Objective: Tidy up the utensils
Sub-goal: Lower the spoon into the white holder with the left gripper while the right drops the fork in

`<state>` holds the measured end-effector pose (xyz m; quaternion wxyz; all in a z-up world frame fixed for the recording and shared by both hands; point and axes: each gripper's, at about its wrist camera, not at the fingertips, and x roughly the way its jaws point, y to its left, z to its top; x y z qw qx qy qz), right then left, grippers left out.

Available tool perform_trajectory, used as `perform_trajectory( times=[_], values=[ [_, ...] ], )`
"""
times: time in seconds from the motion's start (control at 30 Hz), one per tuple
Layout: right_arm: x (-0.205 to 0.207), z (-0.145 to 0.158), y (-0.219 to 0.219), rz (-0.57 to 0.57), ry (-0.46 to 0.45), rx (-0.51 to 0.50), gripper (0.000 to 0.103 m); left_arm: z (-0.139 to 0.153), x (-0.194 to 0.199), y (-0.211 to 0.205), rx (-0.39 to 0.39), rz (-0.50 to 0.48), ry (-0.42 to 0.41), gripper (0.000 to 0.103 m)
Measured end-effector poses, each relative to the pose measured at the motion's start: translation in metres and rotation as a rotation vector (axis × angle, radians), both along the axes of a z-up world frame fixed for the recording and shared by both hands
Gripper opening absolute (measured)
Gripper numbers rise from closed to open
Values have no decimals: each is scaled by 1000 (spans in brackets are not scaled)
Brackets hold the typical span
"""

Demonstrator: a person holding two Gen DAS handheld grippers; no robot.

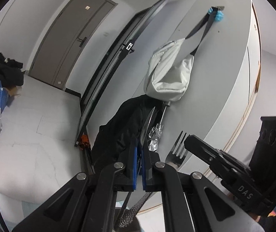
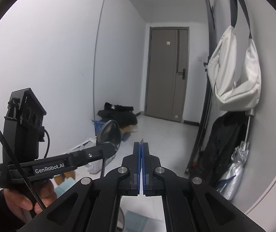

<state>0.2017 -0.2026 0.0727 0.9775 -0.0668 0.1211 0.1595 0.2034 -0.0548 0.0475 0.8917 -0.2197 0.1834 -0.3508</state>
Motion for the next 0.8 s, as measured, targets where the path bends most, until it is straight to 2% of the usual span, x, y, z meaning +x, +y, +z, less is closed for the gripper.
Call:
perform_trajectory(
  times=[0.2,0.47,0.6,0.8],
  values=[
    [3,-13,-1,3,24,-1,1,-8,-1,-7,70,-25,-25,0],
    [4,-25,-2,0,44,23,1,-12,-1,-11,130,-40,-16,0],
    [3,-32,1,-6,34,2,1,-14,2,-14,150,-52,2,0],
    [0,-39,-1,-3,43,21,1,-16,1,-12,167,-54,39,1]
  ],
)
